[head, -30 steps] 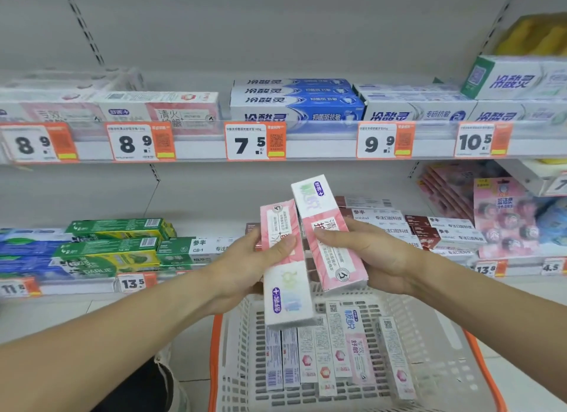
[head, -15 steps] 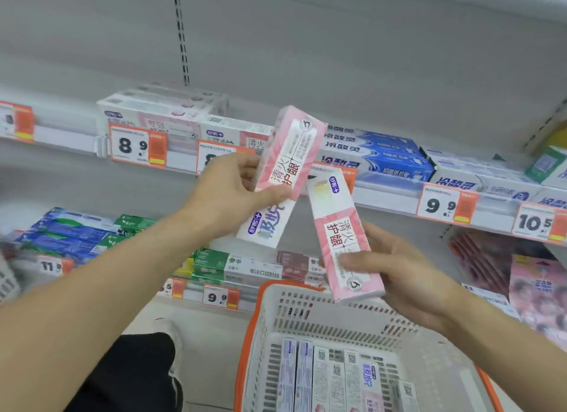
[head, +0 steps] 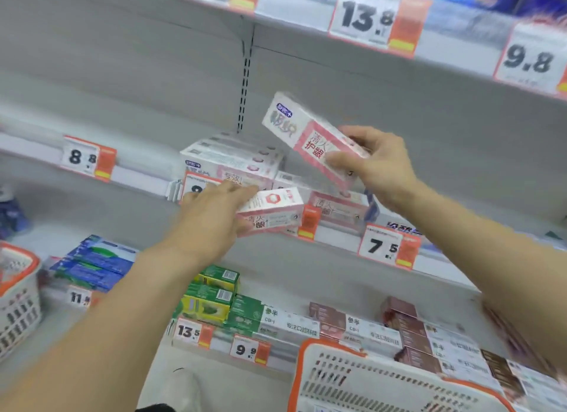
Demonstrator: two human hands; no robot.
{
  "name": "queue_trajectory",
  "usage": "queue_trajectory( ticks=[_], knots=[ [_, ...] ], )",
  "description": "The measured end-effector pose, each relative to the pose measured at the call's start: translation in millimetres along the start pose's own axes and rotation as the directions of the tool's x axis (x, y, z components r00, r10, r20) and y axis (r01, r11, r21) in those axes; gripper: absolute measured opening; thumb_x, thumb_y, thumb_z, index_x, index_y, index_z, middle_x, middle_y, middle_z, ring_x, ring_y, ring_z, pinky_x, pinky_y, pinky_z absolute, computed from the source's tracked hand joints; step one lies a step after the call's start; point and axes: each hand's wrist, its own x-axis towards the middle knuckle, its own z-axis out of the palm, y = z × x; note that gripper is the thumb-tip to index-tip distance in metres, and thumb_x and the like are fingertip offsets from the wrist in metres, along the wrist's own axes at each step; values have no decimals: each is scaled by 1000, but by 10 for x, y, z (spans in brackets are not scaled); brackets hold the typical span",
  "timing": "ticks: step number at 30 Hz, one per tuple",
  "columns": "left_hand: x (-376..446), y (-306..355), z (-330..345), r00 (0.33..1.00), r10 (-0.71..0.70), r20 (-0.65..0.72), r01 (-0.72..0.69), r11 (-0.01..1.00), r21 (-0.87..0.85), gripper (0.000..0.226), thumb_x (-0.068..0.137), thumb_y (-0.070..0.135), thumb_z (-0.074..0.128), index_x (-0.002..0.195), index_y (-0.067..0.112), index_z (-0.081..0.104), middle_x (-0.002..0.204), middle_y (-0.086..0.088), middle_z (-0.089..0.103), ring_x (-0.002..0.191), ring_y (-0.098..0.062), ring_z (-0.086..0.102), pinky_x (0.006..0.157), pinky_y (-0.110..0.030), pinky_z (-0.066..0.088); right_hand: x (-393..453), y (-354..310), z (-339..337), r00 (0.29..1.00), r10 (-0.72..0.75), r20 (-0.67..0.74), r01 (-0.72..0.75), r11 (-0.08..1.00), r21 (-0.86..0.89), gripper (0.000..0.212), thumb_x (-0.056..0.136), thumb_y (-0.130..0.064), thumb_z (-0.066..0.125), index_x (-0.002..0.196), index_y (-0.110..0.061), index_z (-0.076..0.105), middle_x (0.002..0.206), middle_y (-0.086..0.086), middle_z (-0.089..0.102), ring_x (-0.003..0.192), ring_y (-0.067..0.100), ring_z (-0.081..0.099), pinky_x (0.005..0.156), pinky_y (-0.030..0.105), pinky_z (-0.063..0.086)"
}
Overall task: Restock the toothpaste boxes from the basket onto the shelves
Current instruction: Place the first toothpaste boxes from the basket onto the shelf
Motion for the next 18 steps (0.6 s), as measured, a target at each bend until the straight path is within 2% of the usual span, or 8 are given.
queue_trajectory(
  ticks=[2, 3, 6, 8, 11, 14, 16, 18],
  knots=[
    [46, -35, -4, 1000, 21, -21, -21, 1000, -2, 61, 93, 31, 67, 147, 41, 41, 137, 8, 54, 130, -21, 44, 107, -42, 26, 458, 8, 240, 998, -51, 33, 55, 992, -111, 49, 78, -15, 85, 124, -14, 68, 111, -4, 68, 95, 6, 65, 78, 6, 48],
    [69, -44, -2, 999, 32, -39, -33, 999, -25, 61, 93, 31, 66, 148, 41, 40, 134, 9, 54, 129, -20, 44, 108, -42, 25, 670, 38, 367, 998, -55, 37, 59, 991, -116, 49, 78, -14, 85, 124, -15, 68, 112, -5, 66, 99, 7, 64, 82, 6, 48],
    [130, -59, -19, 995, 59, -77, -64, 996, -59, 61, 95, 32, 65, 149, 40, 38, 131, 10, 53, 125, -18, 44, 110, -41, 22, 1171, 181, 738, 998, 44, 53, -41, 997, -64, 43, 79, -7, 82, 119, -18, 71, 118, -3, 67, 107, 13, 66, 92, 23, 55],
    [158, -93, -32, 992, 60, -108, -66, 996, -51, 62, 95, 33, 64, 150, 40, 37, 132, 12, 52, 123, -16, 43, 110, -40, 22, 1355, 303, 923, 991, 99, 90, -94, 994, -62, 40, 81, -6, 81, 118, -19, 72, 126, 1, 66, 112, 17, 64, 95, 30, 56],
    [169, -152, -41, 988, 63, -143, -74, 995, -67, 62, 95, 33, 63, 151, 39, 36, 134, 12, 51, 124, -16, 43, 111, -40, 21, 1471, 450, 1028, 987, 102, 124, -96, 994, -52, 42, 85, -2, 76, 125, -13, 68, 132, 5, 63, 111, 17, 64, 86, 21, 57],
    [171, -210, -78, 985, 51, -165, -64, 995, -78, 62, 97, 29, 62, 151, 40, 35, 132, 12, 50, 123, -14, 41, 112, -40, 20, 1463, 481, 996, 985, 66, 157, -40, 986, -163, 41, 92, -11, 69, 130, -24, 66, 145, 1, 51, 123, 14, 54, 98, 24, 51],
    [184, -251, -118, 985, 37, -169, -46, 997, -55, 59, 98, 29, 60, 150, 41, 35, 130, 13, 51, 122, -14, 41, 113, -41, 18, 1330, 370, 912, 996, -31, 83, 50, 967, -248, 31, 97, -22, 61, 125, -33, 68, 147, -5, 45, 120, 9, 50, 99, 24, 49],
    [198, -256, -155, 986, 16, -165, -22, 999, -36, 57, 99, 29, 58, 149, 43, 34, 130, 14, 50, 124, -14, 41, 117, -46, 14, 1037, 179, 795, 989, -108, 97, 123, 978, -168, 20, 101, -25, 56, 113, -27, 73, 130, -2, 62, 112, 16, 62, 94, 29, 53]
  ],
)
